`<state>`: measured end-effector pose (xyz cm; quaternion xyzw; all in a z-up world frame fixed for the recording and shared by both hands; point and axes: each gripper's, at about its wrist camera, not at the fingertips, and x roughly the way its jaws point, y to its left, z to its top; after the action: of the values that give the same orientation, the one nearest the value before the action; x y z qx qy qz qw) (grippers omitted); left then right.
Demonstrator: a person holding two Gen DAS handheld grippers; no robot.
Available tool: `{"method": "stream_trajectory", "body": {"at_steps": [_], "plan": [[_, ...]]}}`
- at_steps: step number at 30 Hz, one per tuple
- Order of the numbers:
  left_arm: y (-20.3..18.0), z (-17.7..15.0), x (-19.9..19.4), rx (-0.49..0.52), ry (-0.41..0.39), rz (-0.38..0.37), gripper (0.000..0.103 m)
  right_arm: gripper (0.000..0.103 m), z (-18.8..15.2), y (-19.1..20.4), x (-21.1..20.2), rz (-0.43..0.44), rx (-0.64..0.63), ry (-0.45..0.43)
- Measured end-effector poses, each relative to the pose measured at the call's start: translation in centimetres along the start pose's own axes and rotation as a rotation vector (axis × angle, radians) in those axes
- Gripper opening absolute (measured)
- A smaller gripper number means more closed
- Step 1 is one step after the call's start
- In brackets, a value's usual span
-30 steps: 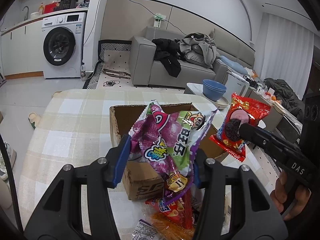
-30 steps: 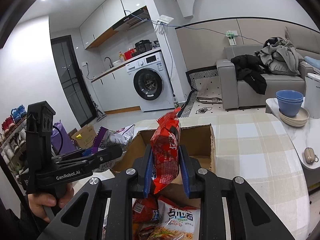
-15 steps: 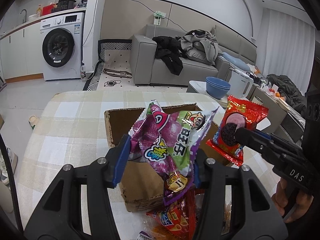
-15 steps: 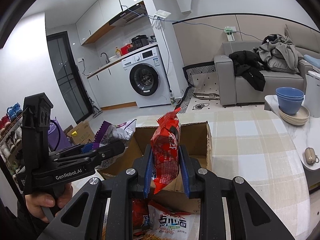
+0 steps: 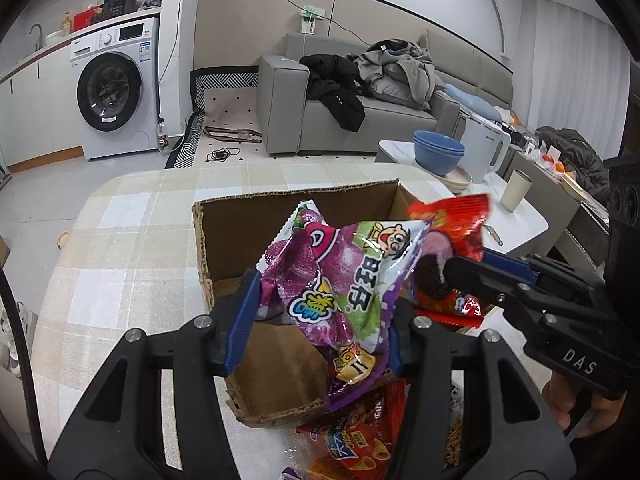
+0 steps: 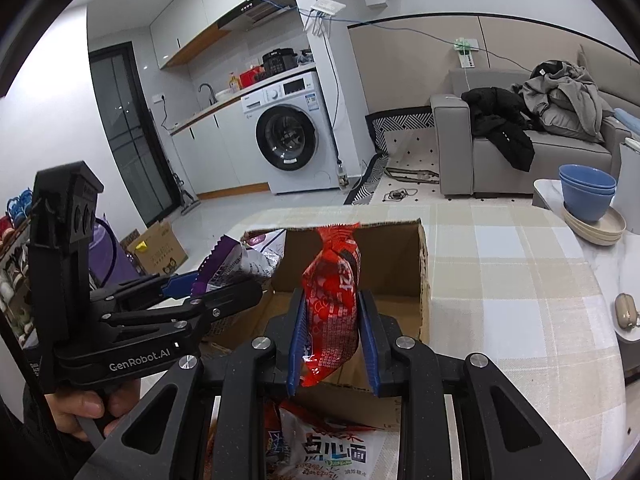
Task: Organize snacks
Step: 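Carry both packets over the cardboard box and open both grippers, then withdraw both grippers from the box back toward the snack pile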
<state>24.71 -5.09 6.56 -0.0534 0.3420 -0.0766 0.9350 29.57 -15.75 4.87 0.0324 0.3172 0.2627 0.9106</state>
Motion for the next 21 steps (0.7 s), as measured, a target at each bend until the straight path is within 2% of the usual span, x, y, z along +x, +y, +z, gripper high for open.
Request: {"method": "stream_trajectory", "body": {"at_steps": [6, 9, 17, 21], "plan": [[-0.1, -0.6, 1.3, 0.015, 0.032, 0.003, 0.051, 0.025, -0.6, 0.1, 1.4, 0.004, 0.007, 0.063], [-0.5, -0.8, 1.8, 0.042, 0.034, 0.031, 0.051, 0.025, -1.2, 0.3, 1.8, 0.017, 0.015, 0.092], [-0.5, -1.0, 2.4, 0.069, 0.036, 0.028, 0.050, 0.025, -1.7, 0.9, 1.8, 0.065, 0.032, 0.122], [-0.1, -1.3, 2.2, 0.075, 0.038, 0.023, 0.050, 0.025, -1.9, 1.2, 1.9, 0.055, 0.025, 0.118]]}}
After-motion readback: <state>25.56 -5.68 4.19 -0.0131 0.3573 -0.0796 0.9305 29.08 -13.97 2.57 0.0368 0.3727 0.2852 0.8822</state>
